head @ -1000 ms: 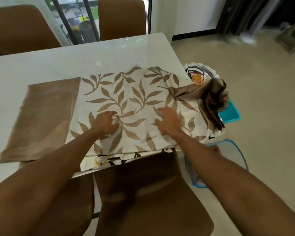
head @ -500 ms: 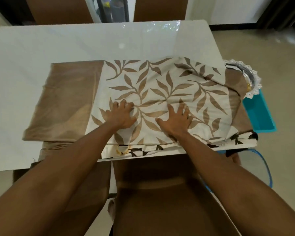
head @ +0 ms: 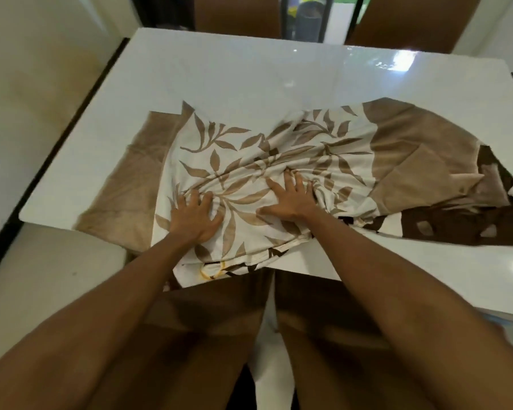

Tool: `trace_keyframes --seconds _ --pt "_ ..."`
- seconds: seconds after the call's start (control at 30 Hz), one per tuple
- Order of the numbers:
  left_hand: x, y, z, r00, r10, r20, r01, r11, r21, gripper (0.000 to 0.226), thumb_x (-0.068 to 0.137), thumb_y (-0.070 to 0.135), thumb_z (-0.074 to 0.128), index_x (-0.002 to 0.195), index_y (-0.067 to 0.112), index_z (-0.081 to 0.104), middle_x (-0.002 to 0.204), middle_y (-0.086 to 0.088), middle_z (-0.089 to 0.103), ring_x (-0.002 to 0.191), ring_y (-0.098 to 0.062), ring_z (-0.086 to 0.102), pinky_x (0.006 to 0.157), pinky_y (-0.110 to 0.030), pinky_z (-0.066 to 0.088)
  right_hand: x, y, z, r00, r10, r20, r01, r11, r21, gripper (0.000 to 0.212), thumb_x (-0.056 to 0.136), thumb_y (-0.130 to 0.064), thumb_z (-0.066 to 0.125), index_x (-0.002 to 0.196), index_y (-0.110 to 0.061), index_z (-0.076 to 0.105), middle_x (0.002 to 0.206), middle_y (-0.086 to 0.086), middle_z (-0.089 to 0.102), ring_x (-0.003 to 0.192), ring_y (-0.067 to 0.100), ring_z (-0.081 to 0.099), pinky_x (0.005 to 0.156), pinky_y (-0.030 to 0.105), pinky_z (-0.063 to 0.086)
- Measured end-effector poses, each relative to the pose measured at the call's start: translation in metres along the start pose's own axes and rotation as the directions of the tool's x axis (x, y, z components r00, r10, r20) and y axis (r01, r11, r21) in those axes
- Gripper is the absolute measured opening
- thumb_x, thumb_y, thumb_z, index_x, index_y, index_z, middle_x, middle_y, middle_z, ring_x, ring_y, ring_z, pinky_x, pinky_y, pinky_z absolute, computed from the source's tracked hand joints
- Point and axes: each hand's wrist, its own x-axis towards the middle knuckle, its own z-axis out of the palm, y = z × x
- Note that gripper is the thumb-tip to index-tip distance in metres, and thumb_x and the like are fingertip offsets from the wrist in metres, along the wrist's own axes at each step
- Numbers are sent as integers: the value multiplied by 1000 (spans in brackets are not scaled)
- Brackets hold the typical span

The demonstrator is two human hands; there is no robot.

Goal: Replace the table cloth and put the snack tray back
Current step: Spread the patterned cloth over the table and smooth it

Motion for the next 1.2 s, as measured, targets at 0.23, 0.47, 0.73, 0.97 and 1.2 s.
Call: trace_keyframes --seconds 0.23,0.47,0.73,0.97,1.2 --pt "-36 -54 -3 989 -149 -15 150 984 92 70 95 64 29 150 22 27 157 -15 27 135 -42 37 110 -57 28 26 -102 35 983 -186 5 185 978 -98 101 81 -81 53 160 -44 3 167 5 -23 153 32 -23 119 58 -17" --pt "-43 -25 2 994 101 -44 -106 985 -139 43 100 48 37 109 13 60 110 -10 67 98 -28 62 86 -37 44 -10 -64 57 926 -340 -163 323 939 -119 91 74 -85 34 156 -50 21 171 -4 -6 156 20 -8 124 48 -8" --pt "-45 43 12 881 462 98 -406 847 -343 46 99 48 48 73 15 67 67 -2 65 60 -15 61 61 -31 47 -78 25 49 881 -254 -398 283 959 15 46 90 -67 58 118 -32 61 152 -9 46 136 17 40 111 37 31" --pt "-4 115 0 798 562 -218 -588 805 -76 51 90 58 51 135 34 56 141 0 54 132 -27 44 102 -51 41 -87 75 43 656 250 -712 -63 958 279 45 89 -57 51 110 -20 66 111 3 65 103 26 61 88 44 49" --pt "32 158 36 905 422 -52 -417 905 87 72 88 81 8 153 53 -5 167 7 -14 150 -30 -25 108 -75 -8 -70 101 59 727 337 -598 -275 941 196 64 92 -72 41 148 -40 39 164 4 24 152 31 18 119 61 11"
